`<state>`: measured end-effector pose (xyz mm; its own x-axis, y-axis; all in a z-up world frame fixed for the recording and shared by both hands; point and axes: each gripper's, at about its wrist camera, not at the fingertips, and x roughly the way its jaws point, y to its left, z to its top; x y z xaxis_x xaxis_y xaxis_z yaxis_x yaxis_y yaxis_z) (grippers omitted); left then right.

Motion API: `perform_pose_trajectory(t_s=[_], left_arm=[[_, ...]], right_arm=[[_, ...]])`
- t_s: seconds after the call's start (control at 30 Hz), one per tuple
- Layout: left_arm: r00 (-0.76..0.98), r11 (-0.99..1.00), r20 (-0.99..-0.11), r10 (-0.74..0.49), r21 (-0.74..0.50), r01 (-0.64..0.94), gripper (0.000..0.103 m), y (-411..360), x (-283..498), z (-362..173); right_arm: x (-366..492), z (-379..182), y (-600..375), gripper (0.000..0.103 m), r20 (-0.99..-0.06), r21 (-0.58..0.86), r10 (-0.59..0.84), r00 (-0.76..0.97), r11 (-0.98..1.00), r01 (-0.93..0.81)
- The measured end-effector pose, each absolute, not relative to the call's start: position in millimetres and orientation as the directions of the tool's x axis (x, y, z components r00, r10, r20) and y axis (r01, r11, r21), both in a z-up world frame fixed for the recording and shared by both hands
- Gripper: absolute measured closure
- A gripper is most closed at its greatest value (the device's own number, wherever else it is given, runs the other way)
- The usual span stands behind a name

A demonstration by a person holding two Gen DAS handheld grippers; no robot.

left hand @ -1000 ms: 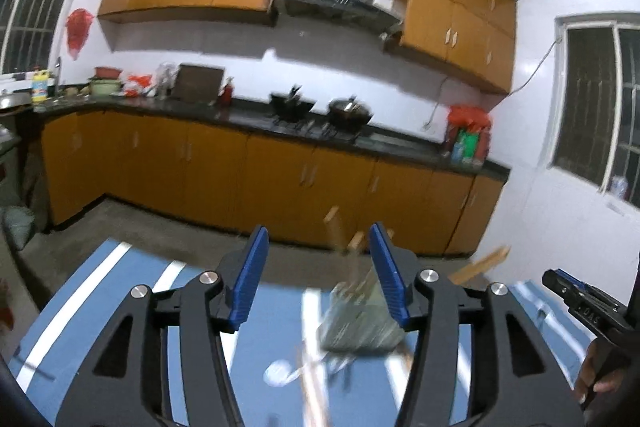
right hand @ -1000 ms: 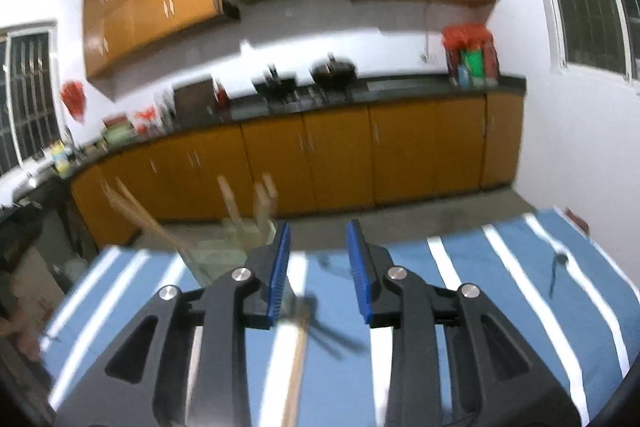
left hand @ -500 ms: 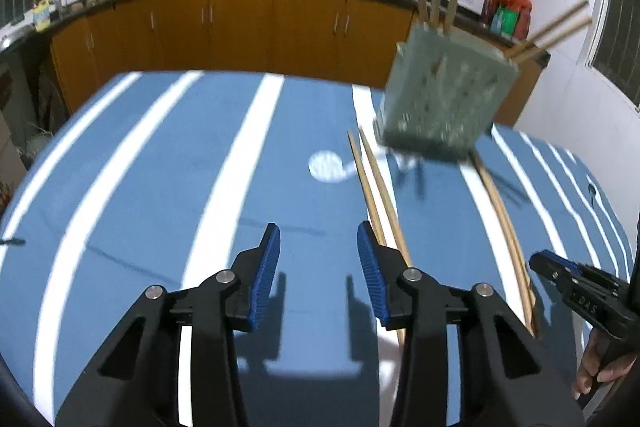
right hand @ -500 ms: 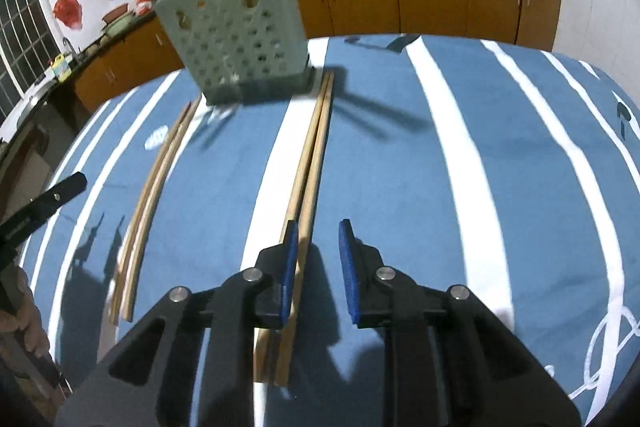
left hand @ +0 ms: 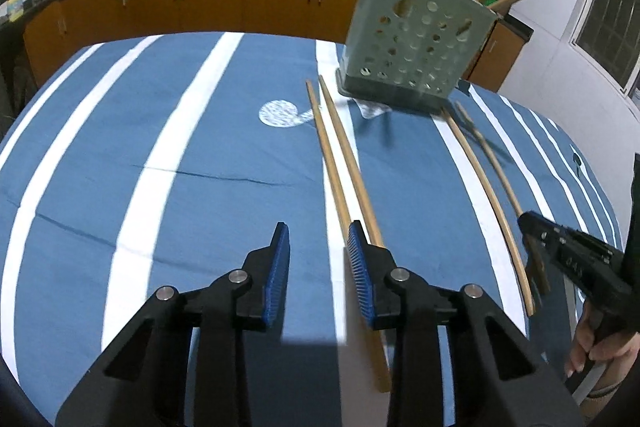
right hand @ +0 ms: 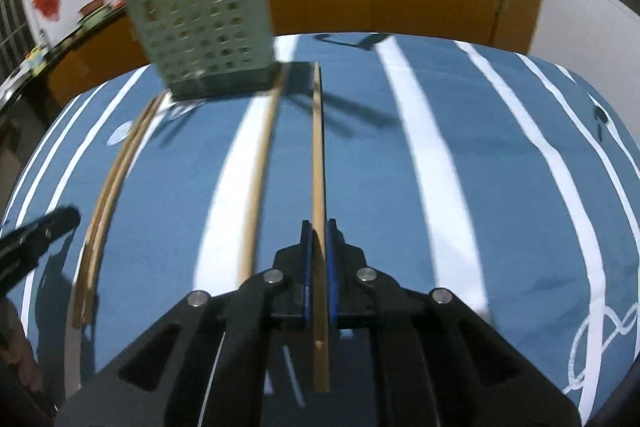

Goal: Organize utensils
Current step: 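Close the left gripper on a wooden chopstick while the right gripper grasps another, then hold the grasped chopsticks just above the table with both grippers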

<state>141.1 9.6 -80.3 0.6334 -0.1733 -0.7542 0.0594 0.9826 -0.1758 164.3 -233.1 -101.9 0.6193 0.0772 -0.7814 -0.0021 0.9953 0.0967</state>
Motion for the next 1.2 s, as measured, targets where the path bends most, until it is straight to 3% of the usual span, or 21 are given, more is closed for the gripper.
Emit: perform_pose_trajectory(t_s=[0.33, 0.5, 0.87, 1.2], left_arm=[[0.615, 0.989, -0.774, -0.149, -0.116, 0.093, 0.08, -11.2, 143.1, -88.2], [0.62, 0.994, -0.777, -0.11, -0.074, 0.083, 0.095, -10.8, 147.1, -88.8], [0.627, 0.996, -0.778, -0.031, -0.075, -0.043, 0.095, 41.8, 163.9, -87.1], [0.635, 0.995, -0.772, -0.032, -0.082, -0.049, 0.095, 48.7, 163.1, -88.2]], right_arm=[[163.7, -103.4, -241.3, 0.095, -0.78, 0.091, 0.061, 0.623, 0.996, 0.016], [161.4, -103.4, -238.9, 0.091, -0.779, 0.091, 0.067, 0.624, 0.996, 0.007], [162.8, -103.3, -228.6, 0.095, -0.773, 0.08, 0.084, 0.629, 0.996, -0.035], [165.5, -103.4, -231.6, 0.094, -0.769, 0.06, 0.057, 0.636, 0.998, -0.017]])
